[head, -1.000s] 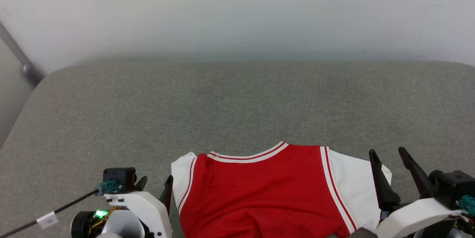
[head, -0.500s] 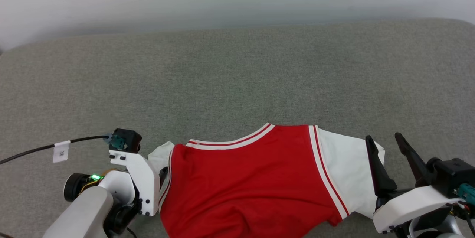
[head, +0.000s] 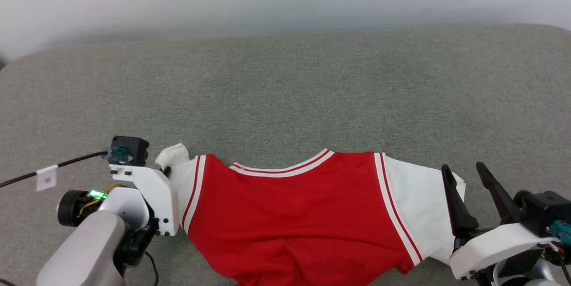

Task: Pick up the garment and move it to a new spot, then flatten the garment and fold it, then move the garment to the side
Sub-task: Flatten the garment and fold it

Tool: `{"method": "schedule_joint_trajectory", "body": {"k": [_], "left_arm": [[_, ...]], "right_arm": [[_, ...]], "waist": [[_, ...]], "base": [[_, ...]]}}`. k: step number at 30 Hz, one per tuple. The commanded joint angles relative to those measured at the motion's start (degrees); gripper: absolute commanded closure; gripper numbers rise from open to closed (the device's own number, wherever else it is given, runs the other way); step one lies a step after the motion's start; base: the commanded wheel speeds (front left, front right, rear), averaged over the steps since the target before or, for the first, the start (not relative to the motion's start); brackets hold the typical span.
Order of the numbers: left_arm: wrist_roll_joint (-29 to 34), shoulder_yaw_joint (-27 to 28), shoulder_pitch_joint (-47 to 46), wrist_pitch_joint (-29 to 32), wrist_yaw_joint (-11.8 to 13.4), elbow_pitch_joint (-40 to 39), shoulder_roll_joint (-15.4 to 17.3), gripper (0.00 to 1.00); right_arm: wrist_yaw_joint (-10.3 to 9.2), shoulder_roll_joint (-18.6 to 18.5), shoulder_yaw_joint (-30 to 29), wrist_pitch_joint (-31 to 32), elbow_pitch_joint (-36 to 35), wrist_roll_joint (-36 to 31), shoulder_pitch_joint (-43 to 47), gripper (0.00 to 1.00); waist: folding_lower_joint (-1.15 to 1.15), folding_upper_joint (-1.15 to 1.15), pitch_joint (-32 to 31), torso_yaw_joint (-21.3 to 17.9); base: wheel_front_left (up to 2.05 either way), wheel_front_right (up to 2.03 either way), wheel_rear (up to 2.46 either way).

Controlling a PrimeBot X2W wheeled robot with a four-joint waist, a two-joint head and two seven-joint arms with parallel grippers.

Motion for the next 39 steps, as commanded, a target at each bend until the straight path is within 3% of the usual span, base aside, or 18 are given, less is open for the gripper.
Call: {"method": "schedule_joint_trajectory", "body": {"k": [1,7,12,13,14,15,16,18,19,22,26,32,39], "left_arm": [[0.0,0.8,1.2,-0.7,1.0,-1.3,0.6,1.00],[-1.8,6.3,7.8,-1.1,8.4,-9.5,5.0,1.00],[-7.0,10.2,16.6,-1.0,12.0,-10.6,4.5,1.00],[-7.9,10.6,17.8,-1.2,12.1,-10.2,4.1,0.88],[-8.7,11.0,18.8,-1.7,11.9,-9.8,3.4,0.64],[-9.1,11.3,19.5,-2.5,11.7,-9.3,3.0,0.11],[-9.2,11.6,19.9,-3.6,11.4,-8.8,2.6,0.00],[-9.2,12.0,20.8,-6.1,11.4,-8.1,1.4,0.00],[-8.2,13.8,20.8,-12.0,12.2,-7.7,0.3,0.00],[-6.4,14.4,21.2,-17.6,11.8,-8.0,-0.3,0.00],[-1.5,12.9,20.2,-28.2,9.0,-11.5,-0.9,0.00],[2.7,10.1,20.0,-32.4,7.4,-16.2,-2.1,0.00],[5.3,7.8,21.5,-33.4,7.4,-19.7,-3.5,0.00]], "right_arm": [[-0.02,0.0,-0.2,0.0,0.1,0.1,0.1,0.00],[-0.02,0.0,-0.2,0.3,0.3,0.3,0.5,0.00],[-0.02,0.0,0.3,0.0,0.2,0.5,-0.2,0.00],[-0.02,0.0,0.3,0.0,0.3,0.5,-0.4,0.00],[-0.02,0.0,0.2,-0.2,0.4,0.5,-0.6,0.00],[-0.02,0.0,0.0,-0.3,0.5,0.5,-0.6,0.00],[-0.02,0.0,-0.2,-0.3,0.6,0.4,-0.6,0.00],[-0.02,0.0,-0.5,-0.4,0.8,0.2,-0.5,0.00],[-0.02,0.0,-0.9,-0.2,1.0,-0.1,0.1,0.00],[-0.02,0.0,-1.4,0.3,1.0,-0.3,0.9,0.00],[-0.02,0.0,-1.8,1.4,0.3,-0.8,2.5,0.00],[-0.02,0.0,-2.2,2.3,-0.5,-0.9,3.8,0.00],[-0.02,0.0,-4.2,4.2,1.3,-0.2,4.9,0.00]], "waist": [[0.00,0.00,-0.7,0.9],[0.00,0.00,-1.4,2.6],[0.00,0.00,-0.9,2.4],[0.00,0.00,-0.8,2.2],[0.00,0.00,-0.7,2.1],[0.00,0.00,-0.7,2.0],[0.00,0.00,-0.7,1.9],[0.00,0.00,-1.2,1.7],[0.00,0.00,-2.4,1.6],[0.00,0.00,-4.2,1.6],[0.00,0.00,-7.4,1.7],[0.00,0.00,-9.1,1.8],[0.00,0.00,-9.8,2.6]], "base": [[0.00,0.00,0.00],[0.00,0.00,0.00],[0.00,0.00,0.00],[0.00,0.00,0.00],[0.00,0.00,0.00],[0.00,0.00,0.00],[0.00,0.00,0.00],[0.00,0.00,0.00],[0.00,0.00,0.00],[0.00,0.00,0.00],[0.00,0.00,0.00],[0.00,0.00,0.00],[0.00,0.00,0.00]]}}
